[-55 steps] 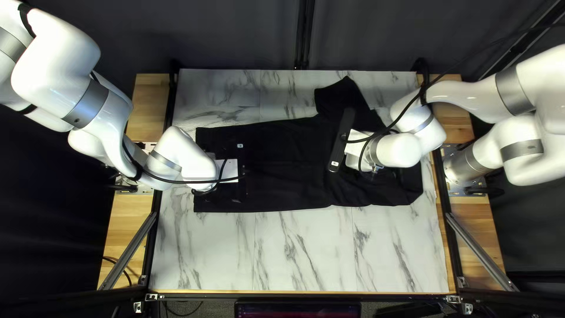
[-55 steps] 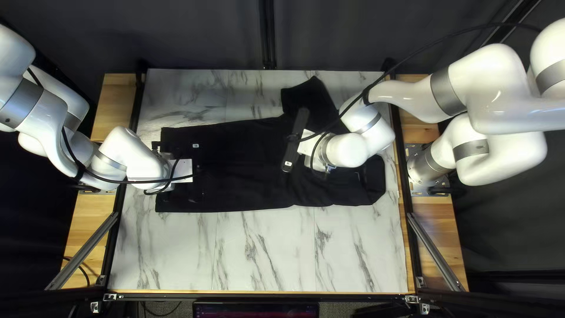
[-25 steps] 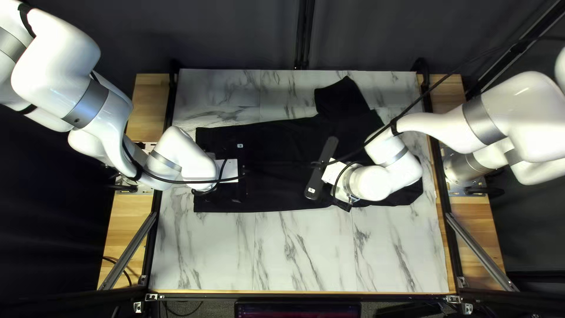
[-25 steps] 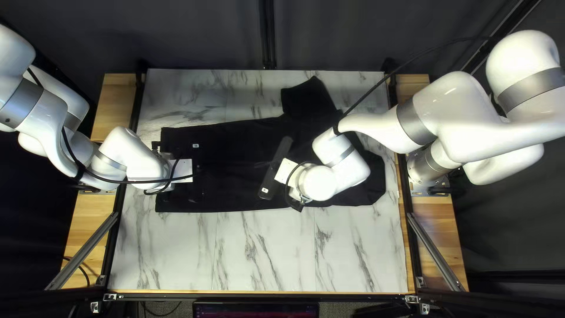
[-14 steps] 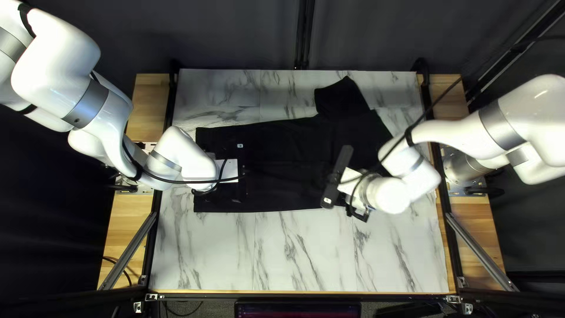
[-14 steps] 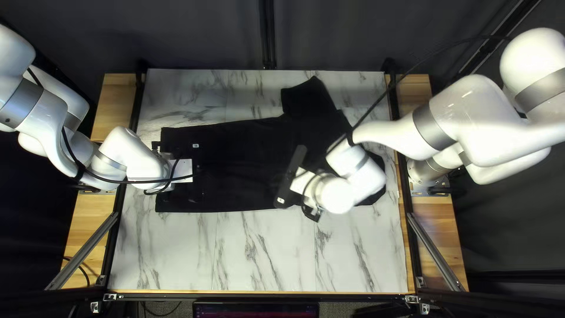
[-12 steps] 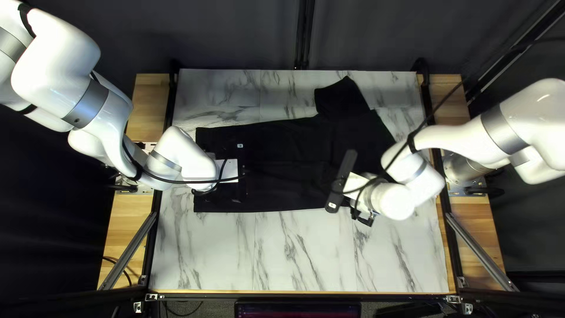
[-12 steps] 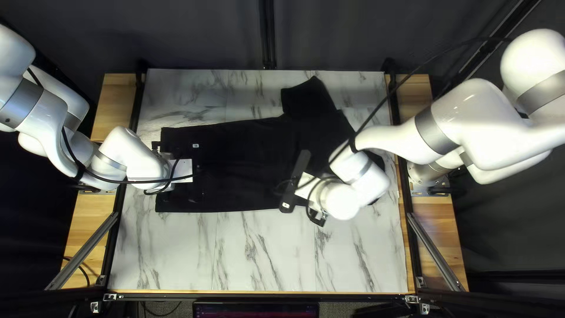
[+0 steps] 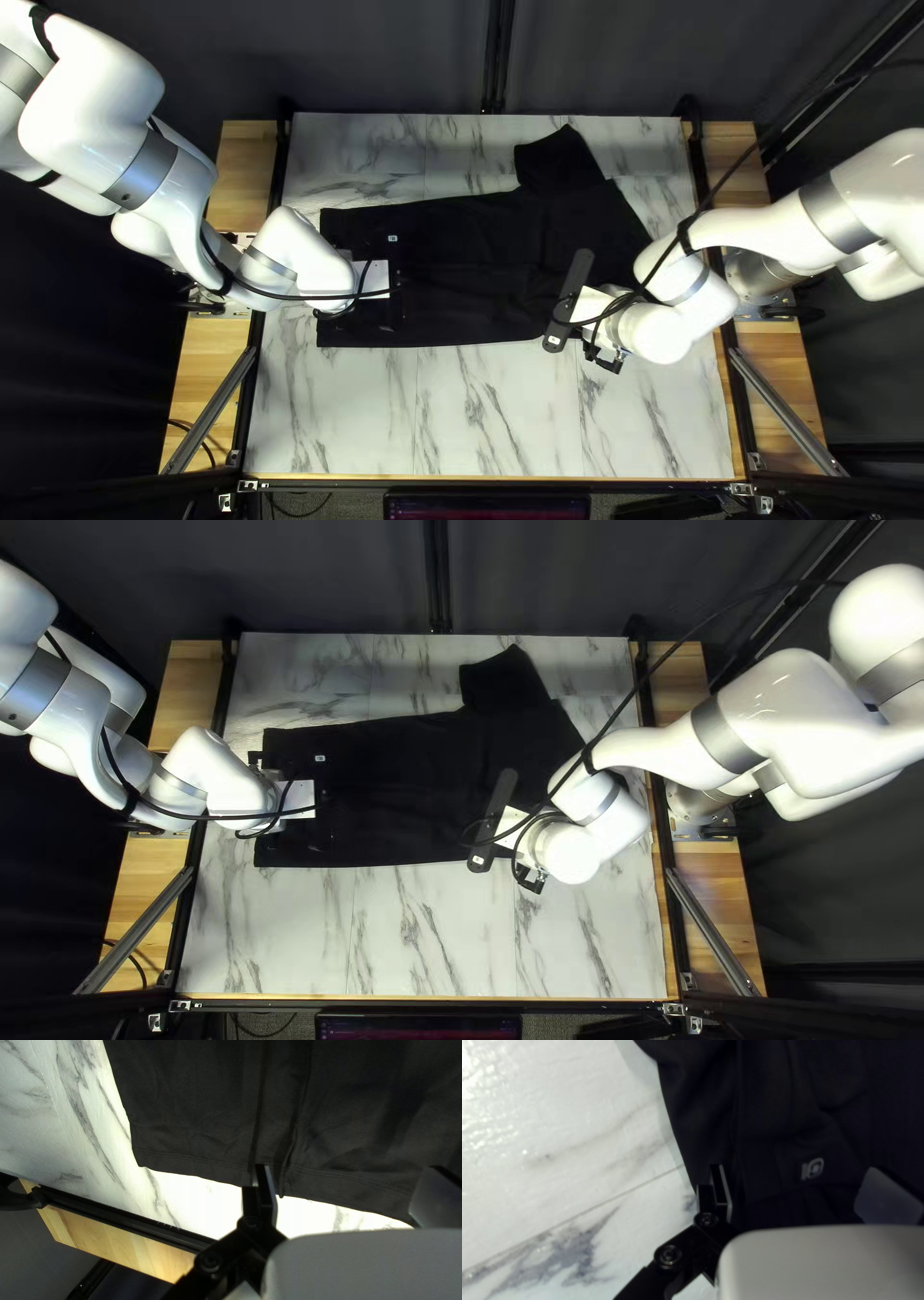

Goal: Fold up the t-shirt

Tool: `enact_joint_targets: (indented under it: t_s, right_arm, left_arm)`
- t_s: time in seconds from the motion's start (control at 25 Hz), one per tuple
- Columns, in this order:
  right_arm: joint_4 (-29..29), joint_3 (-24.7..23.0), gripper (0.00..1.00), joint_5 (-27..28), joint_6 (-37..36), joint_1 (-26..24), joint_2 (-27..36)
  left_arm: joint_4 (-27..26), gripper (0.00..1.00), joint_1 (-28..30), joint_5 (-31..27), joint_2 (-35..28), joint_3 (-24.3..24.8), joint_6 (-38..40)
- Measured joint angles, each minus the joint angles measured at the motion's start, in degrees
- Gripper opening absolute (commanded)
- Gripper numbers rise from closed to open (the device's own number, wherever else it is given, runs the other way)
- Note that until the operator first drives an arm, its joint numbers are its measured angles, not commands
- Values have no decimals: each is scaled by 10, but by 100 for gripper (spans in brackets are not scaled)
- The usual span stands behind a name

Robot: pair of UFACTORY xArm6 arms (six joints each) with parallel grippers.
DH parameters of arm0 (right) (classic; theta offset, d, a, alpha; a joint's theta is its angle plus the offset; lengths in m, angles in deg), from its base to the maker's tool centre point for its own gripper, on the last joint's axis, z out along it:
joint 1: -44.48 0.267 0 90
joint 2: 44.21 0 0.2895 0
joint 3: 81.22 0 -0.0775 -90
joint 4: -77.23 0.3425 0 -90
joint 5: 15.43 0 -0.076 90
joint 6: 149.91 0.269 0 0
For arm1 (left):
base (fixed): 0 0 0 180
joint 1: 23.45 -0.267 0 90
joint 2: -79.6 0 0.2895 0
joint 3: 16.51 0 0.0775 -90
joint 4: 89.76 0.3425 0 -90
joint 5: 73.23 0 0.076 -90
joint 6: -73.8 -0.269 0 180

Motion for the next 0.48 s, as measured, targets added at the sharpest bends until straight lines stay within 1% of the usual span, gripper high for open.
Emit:
enact_joint_targets:
  t_s: [0.04, 0.08, 0.12, 0.28, 0.48]
  right_arm:
    - [-3, 1, 65, -4, -2, -5, -3]
    - [-6, 2, 26, -8, -5, -10, -6]
    - [-8, 3, 1, -12, -9, -16, -9]
    - [-17, 4, 0, -31, -21, -37, -20]
    - [-18, -1, 0, -41, -25, -42, -21]
  left_arm:
    - [0, 100, 0, 0, 0, 0, 0]
    - [0, 100, 0, 0, 0, 0, 0]
    - [0, 100, 0, 0, 0, 0, 0]
    - [0, 100, 0, 0, 0, 0, 0]
    - [0, 100, 0, 0, 0, 0, 0]
